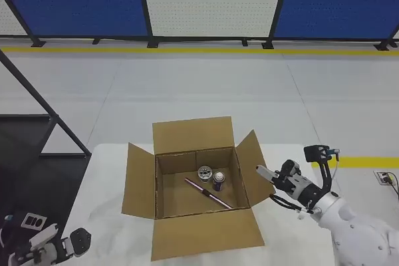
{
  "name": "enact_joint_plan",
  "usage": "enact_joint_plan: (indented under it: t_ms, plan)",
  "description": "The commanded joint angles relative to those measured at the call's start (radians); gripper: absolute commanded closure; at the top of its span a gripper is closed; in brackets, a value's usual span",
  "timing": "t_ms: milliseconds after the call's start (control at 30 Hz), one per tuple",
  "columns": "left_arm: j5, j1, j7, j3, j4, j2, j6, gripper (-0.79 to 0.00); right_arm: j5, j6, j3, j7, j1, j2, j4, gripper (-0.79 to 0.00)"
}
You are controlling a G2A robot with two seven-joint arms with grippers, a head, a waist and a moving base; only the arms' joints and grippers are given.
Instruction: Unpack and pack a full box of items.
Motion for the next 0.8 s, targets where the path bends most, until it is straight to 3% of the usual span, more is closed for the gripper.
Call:
enact_joint_plan:
  t_ms: [0,167,400,700,767]
  plan:
    - [0.019,0.003,0.095,0.006,0.001,-0.003,-0.015,-0.785,0.067,0.013,0.008,0.046,0.027,0.003,0.046,-0.785]
    - [0.039,0.004,0.201,0.024,-0.004,-0.006,-0.019,-0.785,0.213,0.012,0.027,0.182,0.090,0.016,0.155,-0.785]
    - [0.056,0.001,0.205,0.040,-0.004,-0.003,-0.020,-0.785,0.344,-0.037,0.014,0.311,0.138,0.034,0.257,-0.785]
    - [0.051,0.006,0.184,0.041,-0.009,0.001,-0.030,-0.785,0.279,-0.006,-0.048,0.280,0.152,0.050,0.281,-0.785]
    - [0.051,0.008,0.185,0.041,-0.010,0.002,-0.032,-0.785,0.294,-0.004,-0.053,0.283,0.153,0.053,0.280,-0.382]
